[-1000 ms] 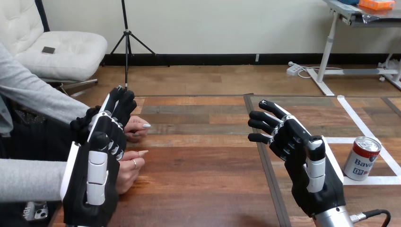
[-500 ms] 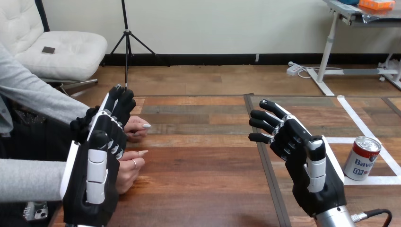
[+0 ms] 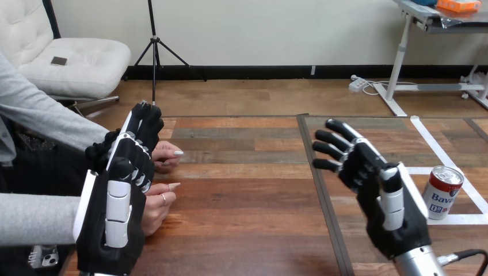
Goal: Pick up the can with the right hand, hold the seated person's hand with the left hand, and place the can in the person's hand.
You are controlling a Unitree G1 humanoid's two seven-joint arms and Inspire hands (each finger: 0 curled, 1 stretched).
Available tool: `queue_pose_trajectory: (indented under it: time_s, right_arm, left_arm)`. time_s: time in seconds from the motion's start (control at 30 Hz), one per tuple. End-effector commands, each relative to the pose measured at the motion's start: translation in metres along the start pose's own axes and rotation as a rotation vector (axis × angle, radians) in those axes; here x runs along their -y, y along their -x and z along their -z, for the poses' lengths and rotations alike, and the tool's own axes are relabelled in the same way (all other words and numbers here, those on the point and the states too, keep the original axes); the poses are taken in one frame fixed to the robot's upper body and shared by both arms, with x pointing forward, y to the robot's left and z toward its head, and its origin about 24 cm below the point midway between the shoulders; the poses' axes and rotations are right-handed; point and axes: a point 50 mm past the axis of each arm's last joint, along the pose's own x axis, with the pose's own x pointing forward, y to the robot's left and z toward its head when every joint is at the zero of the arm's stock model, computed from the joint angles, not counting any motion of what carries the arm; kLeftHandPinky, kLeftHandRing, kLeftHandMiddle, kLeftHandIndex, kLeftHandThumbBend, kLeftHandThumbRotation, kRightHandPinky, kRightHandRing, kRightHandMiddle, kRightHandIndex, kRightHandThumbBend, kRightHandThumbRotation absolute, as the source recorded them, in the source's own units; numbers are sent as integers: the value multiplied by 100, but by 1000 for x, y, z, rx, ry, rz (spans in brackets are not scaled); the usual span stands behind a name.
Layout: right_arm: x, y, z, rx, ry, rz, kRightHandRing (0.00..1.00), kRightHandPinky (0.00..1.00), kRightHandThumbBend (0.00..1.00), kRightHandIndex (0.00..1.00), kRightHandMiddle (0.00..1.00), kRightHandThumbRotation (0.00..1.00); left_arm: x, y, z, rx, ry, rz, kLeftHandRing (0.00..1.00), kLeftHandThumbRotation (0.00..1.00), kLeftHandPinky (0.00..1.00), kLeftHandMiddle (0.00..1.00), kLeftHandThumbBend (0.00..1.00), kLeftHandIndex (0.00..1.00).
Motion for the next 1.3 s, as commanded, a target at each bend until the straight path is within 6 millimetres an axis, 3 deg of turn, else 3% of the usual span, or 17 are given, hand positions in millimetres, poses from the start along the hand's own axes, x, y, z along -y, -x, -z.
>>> queue_pose_trajectory:
  time_s: [0.0, 0.83, 1.27]
  right_arm:
    - [14, -21, -17, 93, 53, 13, 87, 79, 100, 89, 87, 100]
    - [55, -28, -19, 57, 94, 134, 88, 81, 100, 89, 87, 100]
    - [73, -30, -21, 46, 134, 184, 91, 87, 100, 91, 89, 100]
  left_arm:
    - [1, -11, -11, 89, -5, 7, 96, 99, 100, 95, 62, 96]
    - [1, -8, -12, 95, -14, -3, 94, 99, 100, 93, 62, 94]
    - [2, -9, -11, 89, -6, -13, 95, 99, 100, 94, 61, 95]
